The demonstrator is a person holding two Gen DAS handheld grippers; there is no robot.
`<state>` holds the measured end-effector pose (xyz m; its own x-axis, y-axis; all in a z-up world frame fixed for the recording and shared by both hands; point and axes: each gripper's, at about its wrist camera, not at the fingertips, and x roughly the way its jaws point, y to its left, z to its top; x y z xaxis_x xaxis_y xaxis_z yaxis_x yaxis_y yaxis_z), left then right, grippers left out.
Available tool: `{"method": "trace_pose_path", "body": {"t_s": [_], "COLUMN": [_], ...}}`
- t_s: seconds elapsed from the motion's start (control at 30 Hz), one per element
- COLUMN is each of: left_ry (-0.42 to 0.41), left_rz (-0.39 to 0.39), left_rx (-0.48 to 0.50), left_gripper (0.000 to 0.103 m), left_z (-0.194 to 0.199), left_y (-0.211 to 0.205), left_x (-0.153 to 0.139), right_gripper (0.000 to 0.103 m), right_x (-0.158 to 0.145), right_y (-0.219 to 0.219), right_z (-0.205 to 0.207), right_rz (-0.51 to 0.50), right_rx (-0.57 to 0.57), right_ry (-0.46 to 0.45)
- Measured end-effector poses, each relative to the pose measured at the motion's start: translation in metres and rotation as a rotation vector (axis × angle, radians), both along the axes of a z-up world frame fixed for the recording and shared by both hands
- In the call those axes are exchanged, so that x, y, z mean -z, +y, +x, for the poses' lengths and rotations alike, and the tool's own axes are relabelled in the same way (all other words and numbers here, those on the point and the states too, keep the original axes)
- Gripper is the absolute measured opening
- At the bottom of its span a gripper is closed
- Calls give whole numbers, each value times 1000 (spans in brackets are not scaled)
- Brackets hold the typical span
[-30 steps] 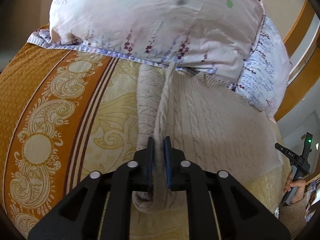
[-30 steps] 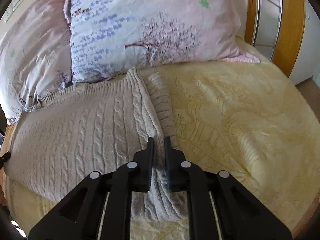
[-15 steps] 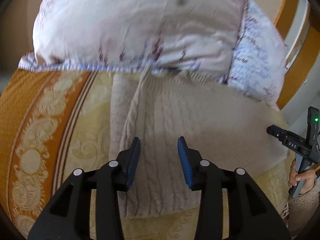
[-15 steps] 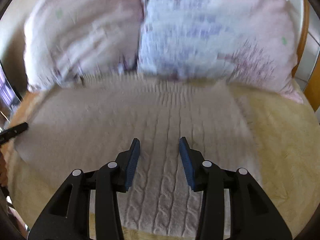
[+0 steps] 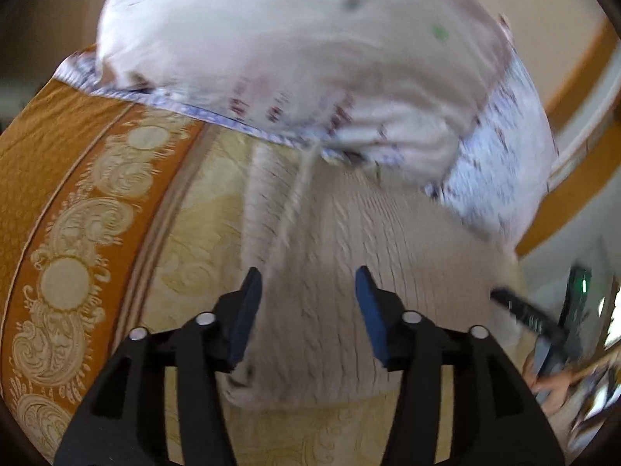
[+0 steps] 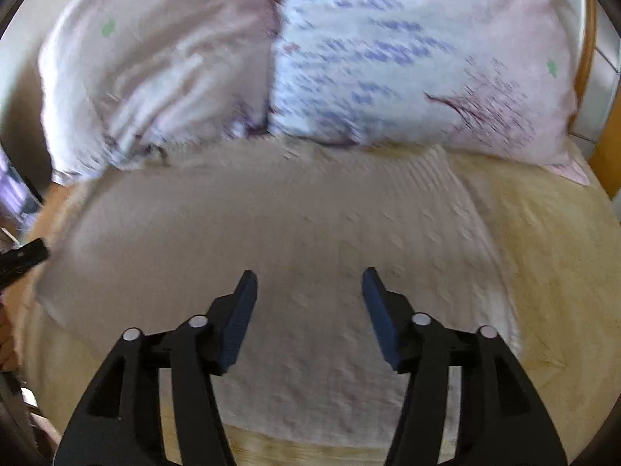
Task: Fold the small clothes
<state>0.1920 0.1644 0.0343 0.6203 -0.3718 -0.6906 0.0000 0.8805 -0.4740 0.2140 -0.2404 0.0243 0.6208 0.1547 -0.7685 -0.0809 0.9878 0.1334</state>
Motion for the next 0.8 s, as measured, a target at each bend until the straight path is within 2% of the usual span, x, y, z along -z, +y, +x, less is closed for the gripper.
{"method": "trace_pose_path", "body": {"t_s": [0.1, 0.2, 0.3, 0.8], "left_ry": [39, 70, 87, 112], "left_rz": [-49, -93, -73, -108], "left_rx": [-47, -78, -102, -88], "left_gripper": [55, 57, 59, 58], "left_z": [14, 24, 32, 52], "left_y": [11, 16, 15, 3], "left_x": [4, 10, 14, 28], "right_gripper": [69, 69, 69, 73], "right_x": [-5, -3, 3, 22], "right_y": [24, 43, 51, 61], "right_z": [0, 5, 8, 8], "right_rz": [-27, -37, -55, -103], "right_rx": [-36, -65, -64, -84], "right_ry": [-35, -37, -32, -16]}}
